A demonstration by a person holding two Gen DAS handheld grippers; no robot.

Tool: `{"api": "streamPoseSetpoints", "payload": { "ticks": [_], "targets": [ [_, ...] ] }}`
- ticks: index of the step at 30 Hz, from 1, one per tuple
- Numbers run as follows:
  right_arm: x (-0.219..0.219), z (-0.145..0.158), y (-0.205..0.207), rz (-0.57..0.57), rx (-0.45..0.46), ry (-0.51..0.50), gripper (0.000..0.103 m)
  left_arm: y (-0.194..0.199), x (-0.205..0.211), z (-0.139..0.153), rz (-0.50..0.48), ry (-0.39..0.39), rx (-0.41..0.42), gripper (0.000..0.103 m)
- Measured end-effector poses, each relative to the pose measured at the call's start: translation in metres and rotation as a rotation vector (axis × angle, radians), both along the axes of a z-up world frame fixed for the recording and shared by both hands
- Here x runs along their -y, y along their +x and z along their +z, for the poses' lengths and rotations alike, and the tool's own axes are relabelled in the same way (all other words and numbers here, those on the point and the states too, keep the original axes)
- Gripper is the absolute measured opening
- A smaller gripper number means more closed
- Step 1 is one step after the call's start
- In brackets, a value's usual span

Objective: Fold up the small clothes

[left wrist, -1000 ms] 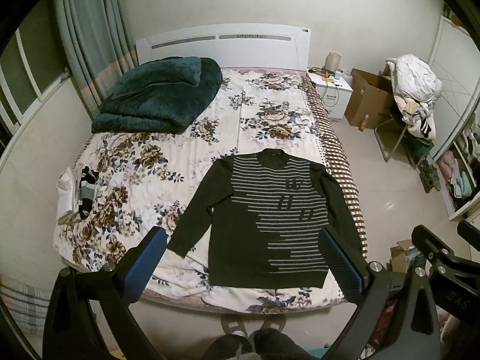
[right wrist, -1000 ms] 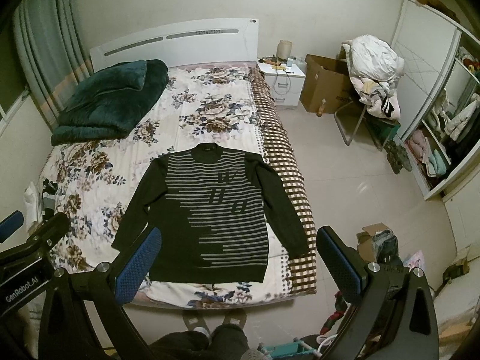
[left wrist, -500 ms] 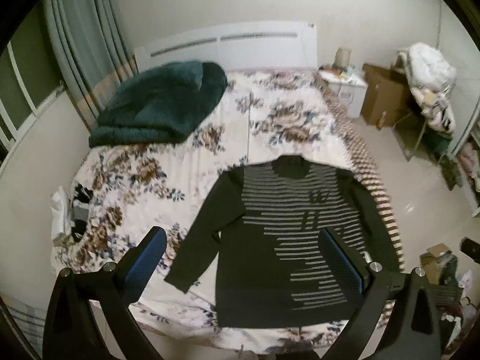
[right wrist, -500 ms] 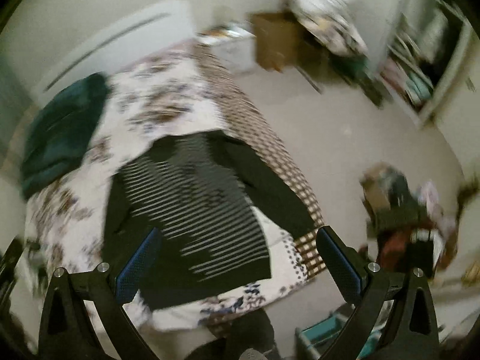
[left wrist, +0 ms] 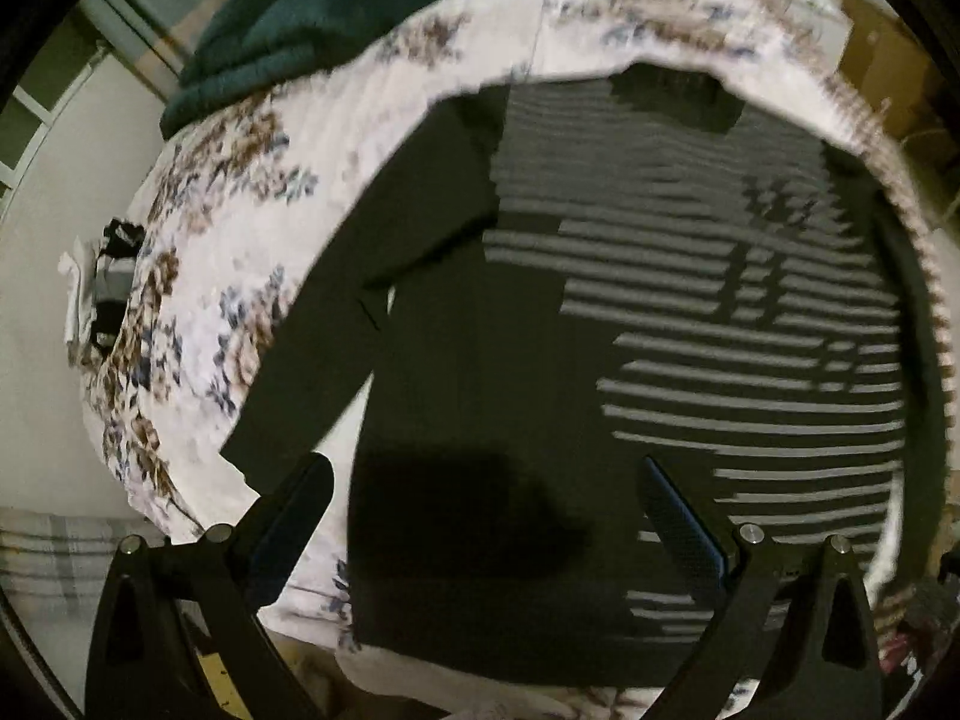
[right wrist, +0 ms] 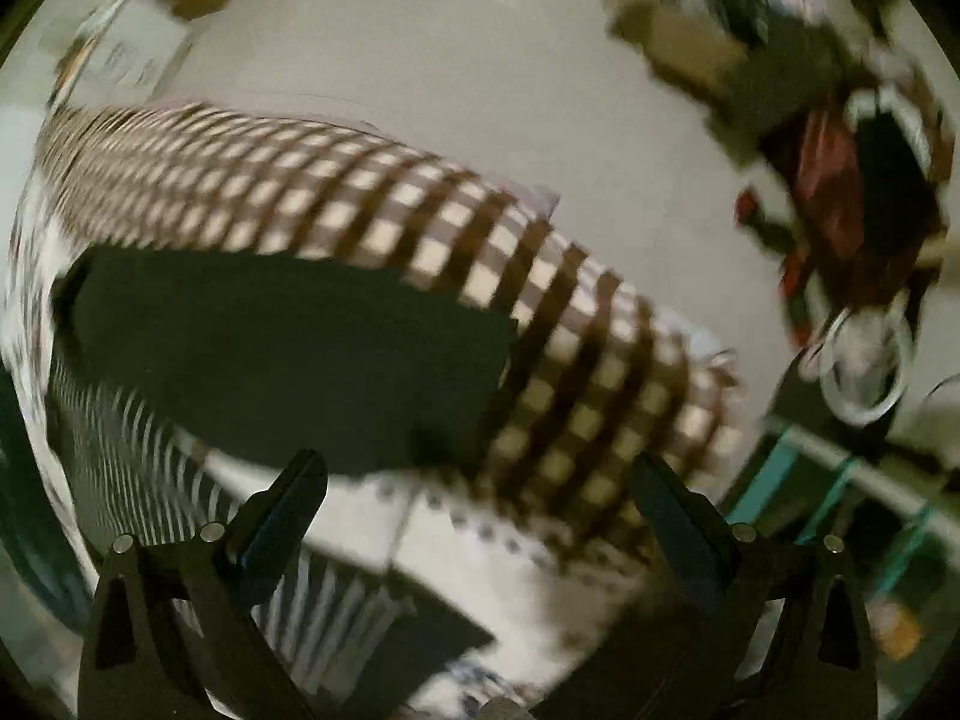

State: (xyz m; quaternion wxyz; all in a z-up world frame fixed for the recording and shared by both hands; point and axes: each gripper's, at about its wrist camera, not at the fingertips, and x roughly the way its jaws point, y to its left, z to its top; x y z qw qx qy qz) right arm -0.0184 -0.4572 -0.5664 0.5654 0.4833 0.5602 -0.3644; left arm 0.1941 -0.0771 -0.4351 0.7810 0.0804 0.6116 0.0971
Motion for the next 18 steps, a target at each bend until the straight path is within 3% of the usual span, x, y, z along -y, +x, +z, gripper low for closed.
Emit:
{"api": "streamPoseSetpoints", "payload": {
  "ticks": [2, 4, 6, 7, 8, 9, 13, 15, 18],
  "targets": [
    [0.004, -0.035, 0.001, -0.058, 0.002, 0.068, 0.101, 0.004, 0.002, -0.018, 0.013, 0.006, -0.010, 0.103],
    [0.008, -0.062, 0.001, -0.117, 0.056, 0.111, 0.093, 0.008, 0.004, -0.036, 0.025, 0.018, -0.020, 0.103],
    [0.007, -0.074, 0.002, -0.161, 0.132, 0.115, 0.058, 0.012, 0.005, -0.050, 0.027, 0.008, -0.027, 0.103],
    [0.007, -0.074, 0.002, -0.169, 0.149, 0.100, 0.047, 0.014, 0.007, -0.055, 0.022, 0.007, -0.029, 0.103],
    [0.006, -0.073, 0.002, -0.171, 0.156, 0.071, 0.021, 0.014, 0.008, -0.060, 0.017, 0.007, -0.033, 0.103],
    [0.005, -0.067, 0.004, -0.170, 0.166, 0.043, 0.014, 0.014, 0.009, -0.065, 0.011, 0.002, -0.039, 0.103],
    [0.007, -0.024, 0.003, -0.154, 0.184, -0.074, 0.011, 0.015, 0.013, -0.073, -0.019, -0.039, -0.048, 0.103],
    [0.023, 0.001, -0.003, -0.167, 0.180, -0.167, 0.011, 0.016, 0.014, -0.074, -0.035, -0.055, -0.045, 0.103],
    [0.052, 0.020, 0.005, -0.160, 0.158, -0.210, 0.011, 0.019, 0.013, -0.073, -0.058, -0.080, -0.029, 0.103]
  ]
}}
